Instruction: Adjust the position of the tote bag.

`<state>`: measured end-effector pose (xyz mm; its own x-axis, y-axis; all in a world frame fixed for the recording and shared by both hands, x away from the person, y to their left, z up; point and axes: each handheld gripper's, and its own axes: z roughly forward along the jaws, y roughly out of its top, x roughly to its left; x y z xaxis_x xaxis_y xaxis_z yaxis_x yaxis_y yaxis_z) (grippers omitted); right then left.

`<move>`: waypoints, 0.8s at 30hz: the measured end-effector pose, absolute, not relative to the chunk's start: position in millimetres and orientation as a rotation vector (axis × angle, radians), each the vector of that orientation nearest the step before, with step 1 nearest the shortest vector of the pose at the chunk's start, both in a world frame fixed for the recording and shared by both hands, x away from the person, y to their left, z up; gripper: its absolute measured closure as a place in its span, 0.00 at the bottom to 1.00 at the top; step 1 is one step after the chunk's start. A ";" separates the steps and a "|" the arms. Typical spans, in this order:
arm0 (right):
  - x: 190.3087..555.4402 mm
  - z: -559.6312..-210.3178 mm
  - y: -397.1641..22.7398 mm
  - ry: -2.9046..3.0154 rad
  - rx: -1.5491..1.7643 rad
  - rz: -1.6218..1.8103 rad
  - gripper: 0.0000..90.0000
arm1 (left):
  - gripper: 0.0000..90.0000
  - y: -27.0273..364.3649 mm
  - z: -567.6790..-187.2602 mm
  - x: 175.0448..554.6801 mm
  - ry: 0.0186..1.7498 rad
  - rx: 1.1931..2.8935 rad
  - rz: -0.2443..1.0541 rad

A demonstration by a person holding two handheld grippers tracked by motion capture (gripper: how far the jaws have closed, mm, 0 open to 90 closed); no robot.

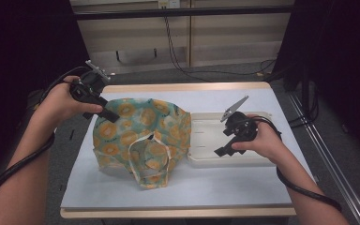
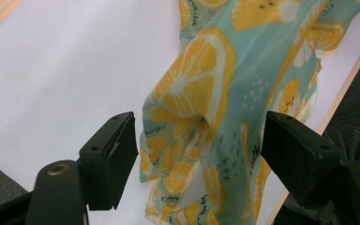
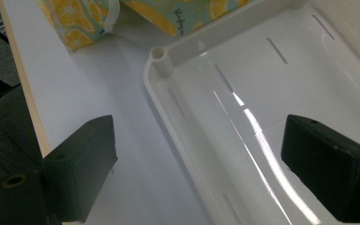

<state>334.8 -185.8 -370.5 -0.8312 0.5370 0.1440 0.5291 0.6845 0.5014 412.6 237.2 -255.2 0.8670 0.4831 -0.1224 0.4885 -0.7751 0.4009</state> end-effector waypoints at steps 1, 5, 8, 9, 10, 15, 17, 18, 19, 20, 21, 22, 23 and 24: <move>335.8 -369.7 -184.2 2.871 0.896 0.848 0.12 | 0.29 238.7 -255.0 413.0 0.705 2.633 -0.020; 337.7 -366.3 -178.8 2.877 0.890 0.850 0.14 | 0.30 243.7 -256.5 412.1 0.735 2.623 -0.029; 338.2 -363.7 -172.9 2.887 0.859 0.846 0.14 | 0.32 247.1 -256.0 412.5 0.732 2.628 -0.031; 338.4 -362.4 -171.0 2.888 0.851 0.846 0.15 | 0.32 247.3 -255.7 411.8 0.743 2.619 -0.034; 338.4 -359.5 -167.6 2.891 0.846 0.852 0.15 | 0.33 247.8 -254.9 411.8 0.729 2.630 -0.029; 338.9 -355.3 -161.0 2.886 0.858 0.911 0.16 | 0.36 246.9 -251.9 408.2 0.722 2.620 -0.015; 339.0 -354.0 -157.3 2.889 0.839 0.909 0.19 | 0.40 247.3 -250.2 407.5 0.722 2.619 -0.016; 338.6 -352.8 -155.5 2.893 0.830 0.905 0.19 | 0.41 247.6 -249.9 407.1 0.723 2.619 -0.006; 338.7 -351.7 -153.7 2.897 0.821 0.908 0.19 | 0.42 248.4 -249.4 407.2 0.729 2.622 -0.009; 338.7 -350.3 -151.9 2.892 0.817 0.915 0.19 | 0.43 249.6 -249.3 408.1 0.717 2.624 -0.018; 338.7 -348.6 -150.1 2.889 0.810 0.920 0.19 | 0.43 250.1 -249.6 408.1 0.717 2.624 -0.016; 338.9 -346.8 -148.5 2.889 0.803 0.922 0.19 | 0.45 250.7 -249.7 408.3 0.714 2.626 -0.020; 338.9 -345.4 -146.4 2.887 0.820 0.933 0.18 | 0.46 251.1 -250.2 408.3 0.713 2.620 -0.023; 339.1 -344.2 -144.0 2.887 0.824 0.941 0.18 | 0.47 251.5 -250.1 408.3 0.710 2.619 -0.022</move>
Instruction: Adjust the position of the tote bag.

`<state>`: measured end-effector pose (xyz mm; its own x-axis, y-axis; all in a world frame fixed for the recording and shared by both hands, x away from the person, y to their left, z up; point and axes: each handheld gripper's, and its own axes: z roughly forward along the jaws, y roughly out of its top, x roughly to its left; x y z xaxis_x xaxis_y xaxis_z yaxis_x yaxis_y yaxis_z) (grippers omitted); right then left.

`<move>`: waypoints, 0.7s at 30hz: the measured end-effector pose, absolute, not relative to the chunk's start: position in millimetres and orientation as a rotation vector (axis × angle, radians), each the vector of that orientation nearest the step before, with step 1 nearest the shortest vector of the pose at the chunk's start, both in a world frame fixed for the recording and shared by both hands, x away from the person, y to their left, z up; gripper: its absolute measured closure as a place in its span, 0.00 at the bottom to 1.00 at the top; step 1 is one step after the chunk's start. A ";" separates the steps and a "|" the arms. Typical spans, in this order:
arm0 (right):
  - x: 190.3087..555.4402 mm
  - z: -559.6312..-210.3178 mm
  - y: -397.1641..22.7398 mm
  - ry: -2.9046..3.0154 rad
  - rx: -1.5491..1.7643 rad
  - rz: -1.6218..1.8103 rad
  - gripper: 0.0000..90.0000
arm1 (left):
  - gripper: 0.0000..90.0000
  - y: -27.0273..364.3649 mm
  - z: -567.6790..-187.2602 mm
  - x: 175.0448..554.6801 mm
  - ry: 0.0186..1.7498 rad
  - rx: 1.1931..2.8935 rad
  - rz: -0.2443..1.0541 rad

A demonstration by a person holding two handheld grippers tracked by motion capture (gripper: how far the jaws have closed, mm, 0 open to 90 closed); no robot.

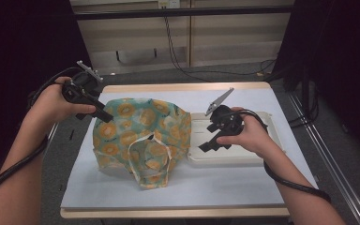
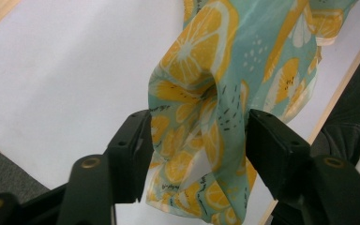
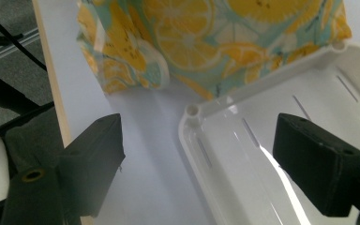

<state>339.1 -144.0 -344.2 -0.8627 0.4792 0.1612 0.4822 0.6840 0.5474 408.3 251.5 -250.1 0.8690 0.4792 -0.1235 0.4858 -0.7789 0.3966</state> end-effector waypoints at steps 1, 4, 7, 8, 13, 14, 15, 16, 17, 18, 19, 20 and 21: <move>339.2 -343.4 -141.3 -2.882 -0.808 -0.946 0.18 | 0.48 251.3 -250.3 407.6 0.717 2.610 -0.018; 338.7 -341.0 -132.1 -2.881 -0.776 -0.941 0.19 | 0.53 251.6 -249.1 407.0 0.685 2.627 -0.017; 337.7 -338.8 -122.9 -2.886 -0.737 -0.940 0.19 | 0.60 250.6 -248.6 405.5 0.668 2.631 -0.006; 337.4 -338.1 -120.0 -2.880 -0.731 -0.945 0.19 | 0.61 250.5 -248.0 405.6 0.660 2.632 -0.001; 336.2 -334.9 -105.0 -2.880 -0.703 -0.951 0.25 | 0.68 247.1 -248.2 404.3 0.656 2.624 -0.019; 336.2 -335.0 -102.4 -2.874 -0.690 -0.955 0.27 | 0.69 246.7 -248.3 404.1 0.655 2.622 -0.033; 336.7 -335.0 -100.2 -2.880 -0.682 -0.955 0.29 | 0.71 247.1 -248.0 404.7 0.641 2.629 -0.041; 336.6 -334.7 -98.1 -2.881 -0.699 -0.956 0.32 | 0.75 246.8 -248.4 404.0 0.646 2.620 -0.047; 337.4 -334.7 -96.9 -2.876 -0.708 -0.954 0.37 | 0.77 246.9 -248.1 404.2 0.634 2.627 -0.052; 338.6 -334.6 -95.8 -2.865 -0.712 -0.952 0.38 | 0.78 247.3 -248.2 404.8 0.622 2.628 -0.057; 339.3 -334.5 -94.5 -2.858 -0.728 -0.954 0.39 | 0.82 247.5 -248.0 404.6 0.615 2.633 -0.064; 339.8 -334.0 -93.0 -2.853 -0.731 -0.957 0.42 | 0.84 247.5 -248.2 404.4 0.607 2.628 -0.069; 340.6 -333.6 -91.5 -2.859 -0.711 -0.964 0.43 | 0.84 247.5 -248.0 404.4 0.609 2.629 -0.074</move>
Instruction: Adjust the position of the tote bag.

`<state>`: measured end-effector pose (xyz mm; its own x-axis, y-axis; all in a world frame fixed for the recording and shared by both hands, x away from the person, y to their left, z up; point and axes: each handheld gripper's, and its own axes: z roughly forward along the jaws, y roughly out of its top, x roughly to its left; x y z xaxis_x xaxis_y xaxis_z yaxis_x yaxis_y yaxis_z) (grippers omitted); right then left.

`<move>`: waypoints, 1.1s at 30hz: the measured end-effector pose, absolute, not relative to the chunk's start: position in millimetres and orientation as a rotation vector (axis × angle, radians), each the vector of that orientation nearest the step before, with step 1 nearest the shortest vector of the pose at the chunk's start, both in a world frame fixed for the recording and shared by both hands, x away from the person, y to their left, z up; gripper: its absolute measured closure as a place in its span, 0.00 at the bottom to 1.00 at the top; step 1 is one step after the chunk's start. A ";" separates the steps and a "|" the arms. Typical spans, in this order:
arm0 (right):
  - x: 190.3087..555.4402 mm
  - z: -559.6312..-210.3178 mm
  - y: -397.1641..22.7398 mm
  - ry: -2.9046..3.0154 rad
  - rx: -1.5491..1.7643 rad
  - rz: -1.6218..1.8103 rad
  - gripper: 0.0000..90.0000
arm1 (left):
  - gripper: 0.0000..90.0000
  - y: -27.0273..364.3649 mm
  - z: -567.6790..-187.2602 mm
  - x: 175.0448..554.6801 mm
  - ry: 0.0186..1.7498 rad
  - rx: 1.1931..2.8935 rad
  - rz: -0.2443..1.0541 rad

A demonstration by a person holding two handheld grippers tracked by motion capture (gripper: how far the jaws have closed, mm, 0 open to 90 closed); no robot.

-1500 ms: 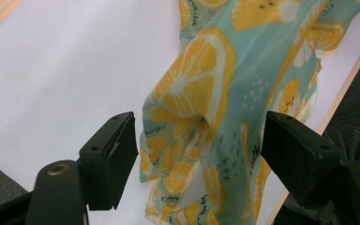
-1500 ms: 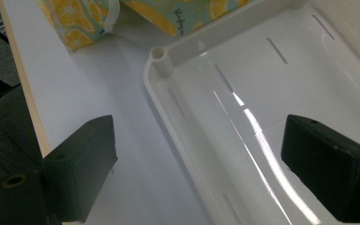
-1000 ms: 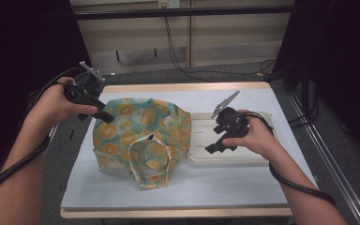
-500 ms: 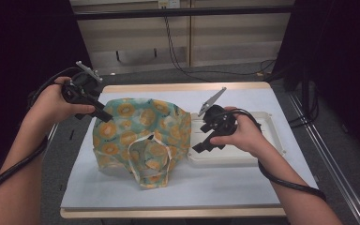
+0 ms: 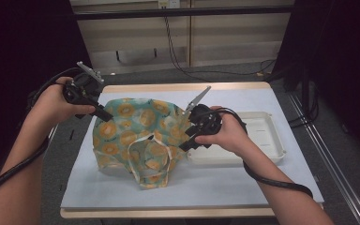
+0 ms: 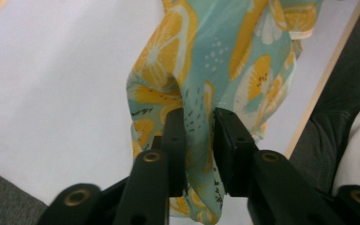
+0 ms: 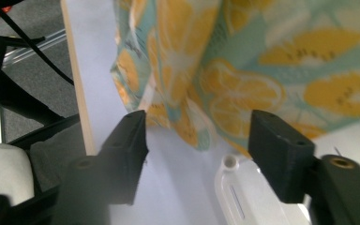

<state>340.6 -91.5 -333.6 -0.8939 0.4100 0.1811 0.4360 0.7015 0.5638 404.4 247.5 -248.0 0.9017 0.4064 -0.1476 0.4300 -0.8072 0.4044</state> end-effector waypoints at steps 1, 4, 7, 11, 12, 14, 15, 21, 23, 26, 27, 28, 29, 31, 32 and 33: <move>340.9 -333.0 -89.9 -2.851 -0.712 -0.978 0.44 | 0.86 247.5 -248.0 404.5 0.604 2.629 -0.077; 342.9 -331.8 -85.6 -2.834 -0.702 -1.000 0.50 | 0.90 247.4 -247.5 404.7 0.611 2.619 -0.072; 344.4 -331.8 -79.5 -2.815 -0.720 -0.982 0.57 | 0.96 246.8 -247.6 405.8 0.591 2.626 -0.085; 348.3 -331.1 -75.3 -2.813 -0.679 -0.992 0.75 | 0.99 245.6 -247.1 406.8 0.576 2.632 -0.086; 348.3 -329.9 -74.6 -2.799 -0.690 -0.998 0.78 | 0.99 245.4 -246.7 406.7 0.574 2.635 -0.086; 349.0 -326.6 -74.4 -2.792 -0.695 -1.001 0.90 | 1.00 245.8 -246.4 407.0 0.575 2.630 -0.086; 349.3 -324.6 -74.5 -2.787 -0.692 -1.005 0.93 | 1.00 246.3 -245.9 407.0 0.574 2.631 -0.082; 349.0 -307.9 -80.2 -2.792 -0.711 -0.996 1.00 | 1.00 248.4 -239.9 407.2 0.568 2.640 -0.058; 349.4 -300.8 -84.1 -2.789 -0.710 -1.010 1.00 | 1.00 248.9 -237.0 407.6 0.576 2.628 -0.052; 350.3 -291.3 -90.2 -2.777 -0.721 -1.046 1.00 | 1.00 248.5 -234.2 410.2 0.575 2.619 -0.040; 350.9 -287.6 -92.5 -2.771 -0.731 -1.062 1.00 | 1.00 247.5 -234.1 410.4 0.589 2.607 -0.035; 351.8 -284.1 -94.6 -2.759 -0.736 -1.075 1.00 | 1.00 247.3 -232.4 412.6 0.570 2.620 -0.035; 353.3 -281.3 -96.4 -2.760 -0.741 -1.096 1.00 | 1.00 246.6 -231.9 413.4 0.581 2.605 -0.028; 356.2 -274.9 -100.2 -2.754 -0.773 -1.106 1.00 | 1.00 245.6 -230.7 416.3 0.596 2.591 -0.034; 357.9 -271.8 -102.0 -2.746 -0.783 -1.115 1.00 | 1.00 245.6 -230.1 418.5 0.587 2.595 -0.036; 359.7 -268.7 -103.9 -2.742 -0.787 -1.133 1.00 | 1.00 245.1 -229.8 419.4 0.602 2.589 -0.039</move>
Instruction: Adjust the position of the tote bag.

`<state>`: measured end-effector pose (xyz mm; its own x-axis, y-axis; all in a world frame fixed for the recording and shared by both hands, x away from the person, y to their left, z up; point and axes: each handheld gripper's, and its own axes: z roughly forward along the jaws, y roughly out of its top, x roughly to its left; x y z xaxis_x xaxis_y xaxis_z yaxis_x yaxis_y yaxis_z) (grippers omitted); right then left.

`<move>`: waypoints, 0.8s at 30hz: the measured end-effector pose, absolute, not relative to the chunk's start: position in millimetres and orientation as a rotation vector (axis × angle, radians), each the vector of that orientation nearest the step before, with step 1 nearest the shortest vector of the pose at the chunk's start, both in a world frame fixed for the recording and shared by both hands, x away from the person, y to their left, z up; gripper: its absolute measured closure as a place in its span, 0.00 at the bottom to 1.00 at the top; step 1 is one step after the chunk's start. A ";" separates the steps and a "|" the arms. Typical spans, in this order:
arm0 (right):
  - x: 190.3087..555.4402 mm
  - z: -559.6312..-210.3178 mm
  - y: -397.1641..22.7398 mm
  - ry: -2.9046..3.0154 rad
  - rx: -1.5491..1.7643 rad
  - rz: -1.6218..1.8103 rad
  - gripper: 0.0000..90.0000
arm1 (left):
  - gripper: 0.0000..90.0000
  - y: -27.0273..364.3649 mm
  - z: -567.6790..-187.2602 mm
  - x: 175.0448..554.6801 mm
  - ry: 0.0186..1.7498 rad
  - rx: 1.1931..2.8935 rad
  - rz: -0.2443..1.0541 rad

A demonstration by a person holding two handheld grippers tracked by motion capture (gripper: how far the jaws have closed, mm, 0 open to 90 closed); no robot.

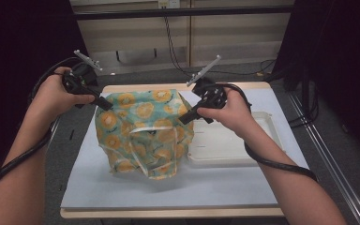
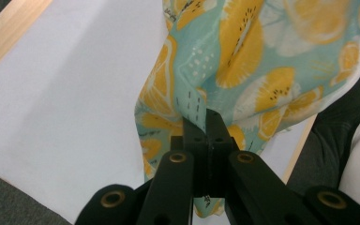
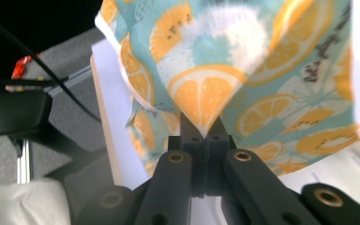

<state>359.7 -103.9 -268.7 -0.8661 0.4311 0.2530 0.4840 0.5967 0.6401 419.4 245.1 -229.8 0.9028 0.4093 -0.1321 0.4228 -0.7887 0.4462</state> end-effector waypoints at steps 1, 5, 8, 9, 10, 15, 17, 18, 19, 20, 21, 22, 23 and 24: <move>361.7 -265.6 -106.1 -2.733 -0.794 -1.146 1.00 | 1.00 244.5 -229.9 420.0 0.618 2.571 -0.040; 371.5 -257.8 -112.5 -2.714 -0.843 -1.195 1.00 | 1.00 245.3 -229.4 425.6 0.641 2.556 -0.046; 375.4 -253.5 -111.8 -2.713 -0.872 -1.193 1.00 | 1.00 246.6 -231.7 429.2 0.668 2.535 -0.038; 376.9 -253.2 -111.2 -2.720 -0.870 -1.202 1.00 | 1.00 246.8 -233.3 430.5 0.673 2.535 -0.038; 378.1 -252.5 -110.3 -2.721 -0.879 -1.202 1.00 | 1.00 247.4 -234.0 431.6 0.678 2.535 -0.034; 381.5 -250.1 -106.7 -2.722 -0.892 -1.198 1.00 | 1.00 251.2 -230.9 432.8 0.699 2.512 -0.039; 382.0 -248.0 -105.8 -2.736 -0.881 -1.205 1.00 | 1.00 251.7 -228.1 432.5 0.677 2.532 -0.036; 382.3 -246.9 -105.5 -2.736 -0.875 -1.215 1.00 | 1.00 251.0 -225.9 431.2 0.672 2.545 -0.025; 382.5 -245.2 -105.5 -2.732 -0.874 -1.221 1.00 | 0.99 250.5 -224.9 430.3 0.678 2.535 -0.025; 382.7 -244.5 -105.4 -2.731 -0.873 -1.225 1.00 | 0.99 250.7 -223.1 429.8 0.688 2.526 -0.022; 382.7 -243.1 -105.6 -2.731 -0.884 -1.220 1.00 | 0.99 252.1 -221.5 430.4 0.684 2.524 -0.008; 383.1 -241.9 -105.9 -2.728 -0.896 -1.223 1.00 | 0.99 253.3 -220.2 430.9 0.694 2.511 -0.012; 384.1 -241.1 -106.5 -2.726 -0.902 -1.231 1.00 | 0.99 254.6 -218.8 431.9 0.695 2.505 -0.009; 385.5 -240.7 -107.3 -2.723 -0.903 -1.238 1.00 | 0.99 255.2 -218.1 432.6 0.709 2.487 -0.011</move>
<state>385.5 -107.3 -240.7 -0.8329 0.4971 0.2433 0.5101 0.5189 0.6859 432.6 255.2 -218.1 0.8610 0.4853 -0.1521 0.4898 -0.7107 0.5050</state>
